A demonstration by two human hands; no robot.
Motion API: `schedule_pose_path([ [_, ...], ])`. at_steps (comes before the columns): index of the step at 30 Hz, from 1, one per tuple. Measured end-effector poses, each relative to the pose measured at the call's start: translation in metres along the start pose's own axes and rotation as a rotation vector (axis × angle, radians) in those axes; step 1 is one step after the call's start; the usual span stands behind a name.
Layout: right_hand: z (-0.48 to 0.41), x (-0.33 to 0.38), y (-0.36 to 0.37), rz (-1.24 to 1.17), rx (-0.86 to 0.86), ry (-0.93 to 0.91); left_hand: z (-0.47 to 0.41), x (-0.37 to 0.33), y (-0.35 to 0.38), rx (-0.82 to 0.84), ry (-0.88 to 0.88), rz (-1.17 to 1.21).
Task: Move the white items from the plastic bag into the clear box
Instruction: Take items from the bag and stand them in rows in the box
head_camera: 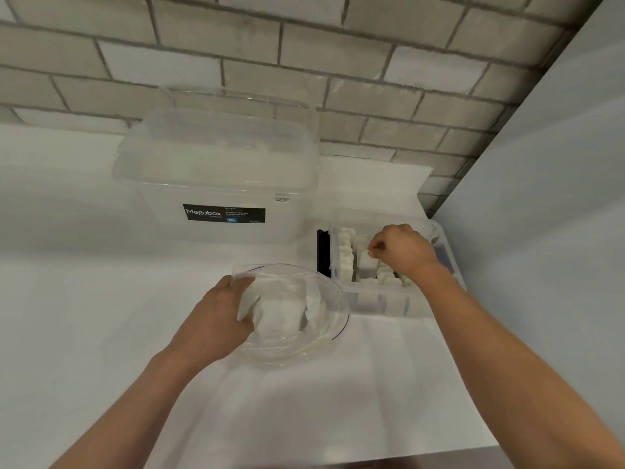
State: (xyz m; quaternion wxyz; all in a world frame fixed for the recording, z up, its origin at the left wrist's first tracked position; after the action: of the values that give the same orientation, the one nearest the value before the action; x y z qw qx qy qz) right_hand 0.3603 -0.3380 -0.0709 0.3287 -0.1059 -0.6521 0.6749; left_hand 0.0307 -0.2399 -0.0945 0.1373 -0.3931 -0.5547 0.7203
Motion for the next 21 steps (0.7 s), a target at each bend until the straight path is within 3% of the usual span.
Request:
schedule_pose_path([
  [5, 0.010, 0.002, -0.015, -0.071, -0.086, 0.013, 0.003, 0.010, 0.003, 0.055, -0.041, 0.015],
  [9, 0.062, 0.045, -0.069, -0.382, -0.342, -0.108, 0.004, 0.010, 0.006, 0.082, -0.024, 0.027],
  [11, 0.096, 0.085, -0.079, -0.592, -0.380, -0.183, 0.004, 0.010, 0.007, 0.086, -0.014, 0.032],
  [15, 0.128, 0.159, -0.027, -0.799, -0.107, -0.244, 0.005, 0.009, 0.006, 0.074, -0.004, 0.039],
  [18, 0.123, 0.191, 0.036, -0.588, 0.128, -0.262, 0.005, 0.010, 0.008, 0.090, 0.012, 0.062],
  [21, 0.105, 0.194, 0.086, -0.399, 0.193, -0.176, 0.009, 0.012, 0.009, 0.114, 0.015, 0.068],
])
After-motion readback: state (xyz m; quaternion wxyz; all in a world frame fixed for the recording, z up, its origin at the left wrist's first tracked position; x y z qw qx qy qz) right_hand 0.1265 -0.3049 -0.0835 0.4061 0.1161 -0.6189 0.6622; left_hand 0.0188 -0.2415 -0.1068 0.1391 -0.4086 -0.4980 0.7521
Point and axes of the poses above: each hand's wrist, its own z-axis away from the middle knuckle, its own y-axis out of the palm, x = y × z, the point moved 10 cm from there along -z, towards the middle knuckle, and after that the axes turned 11 degrees about -z, right-handed, at the moved point
